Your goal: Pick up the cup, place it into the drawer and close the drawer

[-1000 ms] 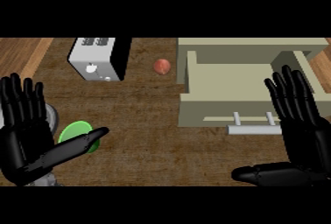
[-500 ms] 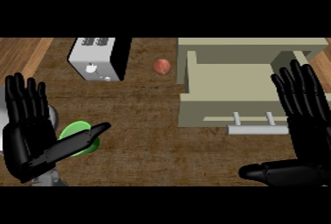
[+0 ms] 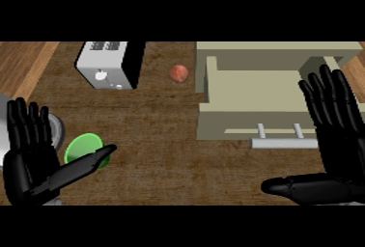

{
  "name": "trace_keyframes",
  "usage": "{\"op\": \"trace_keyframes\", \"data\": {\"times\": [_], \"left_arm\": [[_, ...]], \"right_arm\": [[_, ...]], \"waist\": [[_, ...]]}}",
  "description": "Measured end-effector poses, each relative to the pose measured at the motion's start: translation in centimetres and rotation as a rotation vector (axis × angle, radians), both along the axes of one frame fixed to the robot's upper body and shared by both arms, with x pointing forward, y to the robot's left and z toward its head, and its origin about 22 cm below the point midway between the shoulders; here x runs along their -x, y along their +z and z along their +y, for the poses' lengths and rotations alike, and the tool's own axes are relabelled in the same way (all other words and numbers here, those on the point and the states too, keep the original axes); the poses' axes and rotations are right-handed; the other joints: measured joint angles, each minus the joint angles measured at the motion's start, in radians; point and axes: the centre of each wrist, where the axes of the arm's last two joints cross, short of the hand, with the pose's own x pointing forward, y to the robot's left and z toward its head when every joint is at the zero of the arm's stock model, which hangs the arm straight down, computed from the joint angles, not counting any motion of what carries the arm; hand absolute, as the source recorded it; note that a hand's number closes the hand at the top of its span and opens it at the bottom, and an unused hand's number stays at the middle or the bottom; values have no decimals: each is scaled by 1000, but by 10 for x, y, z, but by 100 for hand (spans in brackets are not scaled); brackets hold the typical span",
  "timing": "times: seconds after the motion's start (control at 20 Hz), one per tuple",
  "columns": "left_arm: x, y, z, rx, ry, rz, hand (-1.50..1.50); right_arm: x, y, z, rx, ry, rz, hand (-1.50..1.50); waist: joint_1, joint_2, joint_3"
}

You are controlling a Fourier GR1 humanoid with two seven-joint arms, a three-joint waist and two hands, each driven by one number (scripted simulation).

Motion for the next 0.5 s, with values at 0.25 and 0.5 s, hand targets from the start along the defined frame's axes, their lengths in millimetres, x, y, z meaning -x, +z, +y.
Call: {"op": "trace_keyframes", "data": {"times": [0.25, 0.5], "left_arm": [[4, -24, 2, 5, 27, 41, -150], [8, -43, 12, 8, 67, 78, -150]], "right_arm": [[-1, 12, -3, 5, 0, 6, -150], [-5, 8, -5, 5, 6, 3, -150]], "waist": [[0, 0, 0], [0, 0, 0]]}}
